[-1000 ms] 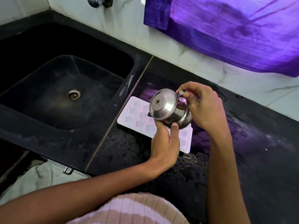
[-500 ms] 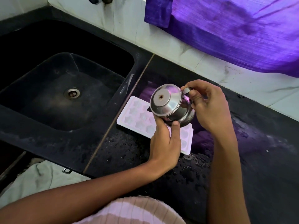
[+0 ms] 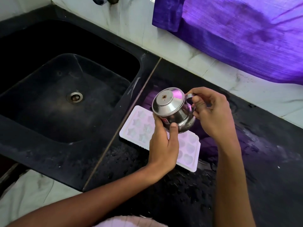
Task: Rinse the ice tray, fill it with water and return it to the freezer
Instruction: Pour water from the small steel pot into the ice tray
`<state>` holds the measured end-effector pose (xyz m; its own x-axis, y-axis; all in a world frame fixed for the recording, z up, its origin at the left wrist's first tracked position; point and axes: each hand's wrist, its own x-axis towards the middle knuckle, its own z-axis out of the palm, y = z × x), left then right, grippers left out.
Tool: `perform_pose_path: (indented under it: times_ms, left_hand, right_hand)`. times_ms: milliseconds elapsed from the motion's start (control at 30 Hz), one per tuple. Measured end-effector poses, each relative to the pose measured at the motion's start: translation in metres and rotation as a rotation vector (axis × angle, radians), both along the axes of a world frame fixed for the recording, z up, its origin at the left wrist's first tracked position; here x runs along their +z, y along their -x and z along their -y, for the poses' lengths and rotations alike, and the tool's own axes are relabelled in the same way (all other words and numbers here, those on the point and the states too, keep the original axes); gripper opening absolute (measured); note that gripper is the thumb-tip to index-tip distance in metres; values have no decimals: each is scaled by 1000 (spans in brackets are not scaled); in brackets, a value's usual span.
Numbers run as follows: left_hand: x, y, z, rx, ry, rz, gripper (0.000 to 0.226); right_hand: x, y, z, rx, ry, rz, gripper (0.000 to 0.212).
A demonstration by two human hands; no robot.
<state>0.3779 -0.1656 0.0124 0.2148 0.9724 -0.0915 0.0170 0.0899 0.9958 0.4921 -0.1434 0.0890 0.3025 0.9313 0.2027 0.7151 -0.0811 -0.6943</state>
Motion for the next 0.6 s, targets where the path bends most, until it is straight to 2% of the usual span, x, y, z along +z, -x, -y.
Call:
perform_pose_path:
  times_ms: [333,600]
  left_hand:
    - [-16,-6,-22,37,107,26,61]
    - [-15,-7,-24,13,134,20,55]
  right_hand:
    - [-1,4,-27,29,114,99,20]
    - [-4,2,-32,34,118,157,18]
